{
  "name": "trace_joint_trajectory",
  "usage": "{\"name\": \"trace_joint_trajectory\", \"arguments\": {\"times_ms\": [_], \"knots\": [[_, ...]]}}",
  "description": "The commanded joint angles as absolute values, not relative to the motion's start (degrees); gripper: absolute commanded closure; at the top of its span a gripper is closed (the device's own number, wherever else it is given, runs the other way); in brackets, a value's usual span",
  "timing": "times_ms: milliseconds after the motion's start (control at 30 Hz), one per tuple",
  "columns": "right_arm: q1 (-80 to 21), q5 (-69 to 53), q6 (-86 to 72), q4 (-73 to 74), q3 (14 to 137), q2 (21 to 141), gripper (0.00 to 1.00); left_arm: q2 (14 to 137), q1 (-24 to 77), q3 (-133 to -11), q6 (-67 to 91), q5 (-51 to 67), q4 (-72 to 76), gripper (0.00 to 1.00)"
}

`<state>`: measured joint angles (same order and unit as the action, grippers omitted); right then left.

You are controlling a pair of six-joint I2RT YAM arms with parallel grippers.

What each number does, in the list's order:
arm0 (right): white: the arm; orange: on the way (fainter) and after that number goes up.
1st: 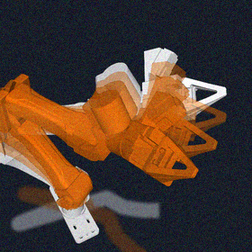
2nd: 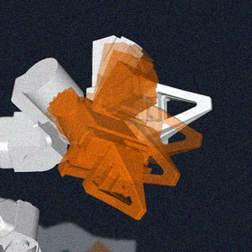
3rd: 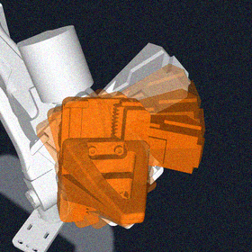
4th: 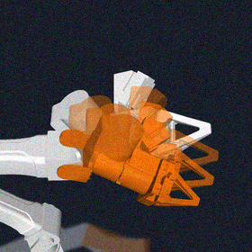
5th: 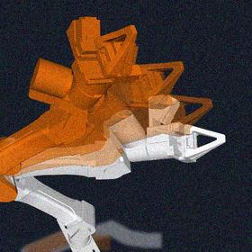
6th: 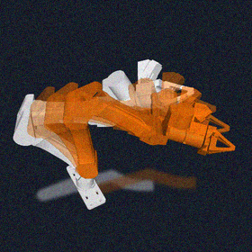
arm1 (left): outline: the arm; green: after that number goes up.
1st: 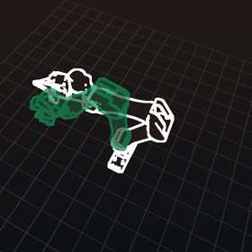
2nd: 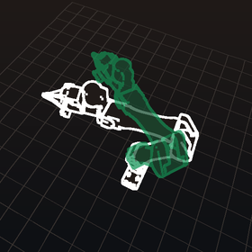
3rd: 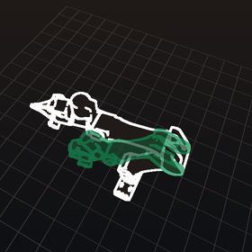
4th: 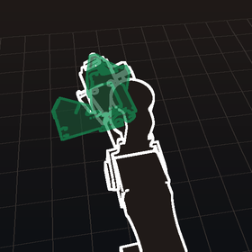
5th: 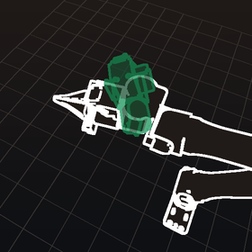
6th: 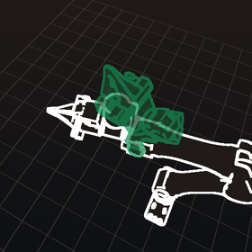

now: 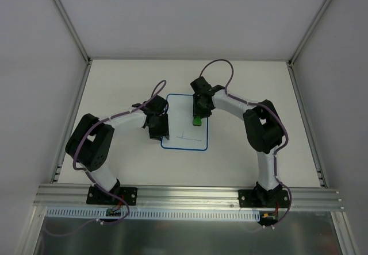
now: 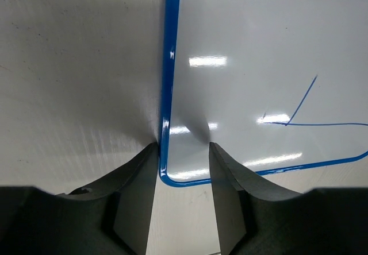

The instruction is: Erase the whiteboard

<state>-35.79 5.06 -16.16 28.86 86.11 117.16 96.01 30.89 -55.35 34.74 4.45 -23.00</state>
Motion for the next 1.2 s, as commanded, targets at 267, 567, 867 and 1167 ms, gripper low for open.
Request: {"name": "trace_joint_trajectory", "arguments": {"times_ms": [267, 567, 867, 1167], "knots": [[-35.8, 6.1, -10.7, 30.1, 86.0, 116.6, 1.0, 99.0, 31.6, -55.5, 34.0, 3.0, -23.8, 0.99], [-43.1, 6.9, -14.8, 30.1, 79.4, 113.6, 1.0, 99.8, 31.7, -56.9, 36.0, 2.0, -23.8, 1.0], [-51.7, 6.2, -19.2, 30.1, 82.9, 117.6, 1.0, 101.0, 31.7, -57.7, 37.7, 1.0, -23.8, 1.0], [-42.9, 13.6, -26.4, 30.1, 67.1, 106.8, 1.0, 101.1, 31.6, -57.0, 38.6, 0.4, -23.7, 1.0]]}}
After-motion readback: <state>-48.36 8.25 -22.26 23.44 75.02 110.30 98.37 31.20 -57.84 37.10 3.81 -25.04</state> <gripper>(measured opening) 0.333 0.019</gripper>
